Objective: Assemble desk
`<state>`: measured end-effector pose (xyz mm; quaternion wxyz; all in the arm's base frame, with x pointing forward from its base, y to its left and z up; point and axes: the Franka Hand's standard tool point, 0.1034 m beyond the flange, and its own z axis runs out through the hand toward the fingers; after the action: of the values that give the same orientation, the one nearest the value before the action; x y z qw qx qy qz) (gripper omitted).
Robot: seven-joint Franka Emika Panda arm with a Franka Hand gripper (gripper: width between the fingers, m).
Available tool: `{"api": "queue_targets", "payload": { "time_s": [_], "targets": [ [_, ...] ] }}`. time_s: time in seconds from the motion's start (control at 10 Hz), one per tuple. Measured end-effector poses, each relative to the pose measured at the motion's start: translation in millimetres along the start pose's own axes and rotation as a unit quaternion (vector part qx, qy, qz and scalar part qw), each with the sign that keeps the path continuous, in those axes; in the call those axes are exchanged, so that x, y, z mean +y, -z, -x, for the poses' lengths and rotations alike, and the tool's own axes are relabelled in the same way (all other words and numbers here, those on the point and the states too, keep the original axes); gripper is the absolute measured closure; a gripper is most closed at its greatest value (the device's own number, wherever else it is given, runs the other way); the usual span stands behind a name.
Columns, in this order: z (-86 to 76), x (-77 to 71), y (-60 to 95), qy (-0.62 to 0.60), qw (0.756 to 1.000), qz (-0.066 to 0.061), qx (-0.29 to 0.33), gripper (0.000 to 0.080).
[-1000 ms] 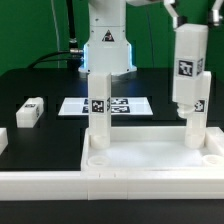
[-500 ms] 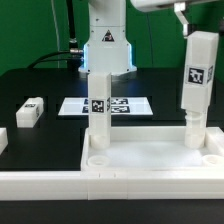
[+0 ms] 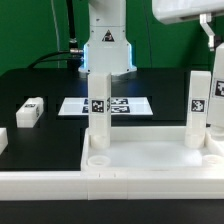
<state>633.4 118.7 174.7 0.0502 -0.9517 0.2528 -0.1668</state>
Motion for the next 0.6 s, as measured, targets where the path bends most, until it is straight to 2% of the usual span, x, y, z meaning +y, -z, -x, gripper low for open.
{"api": "queue_targets", "payload": {
  "time_s": [0.6],
  "targets": [
    [3.7,4.9,-15.8,0.004,1.0,0.01,-0.006,0.0508]
  ]
}}
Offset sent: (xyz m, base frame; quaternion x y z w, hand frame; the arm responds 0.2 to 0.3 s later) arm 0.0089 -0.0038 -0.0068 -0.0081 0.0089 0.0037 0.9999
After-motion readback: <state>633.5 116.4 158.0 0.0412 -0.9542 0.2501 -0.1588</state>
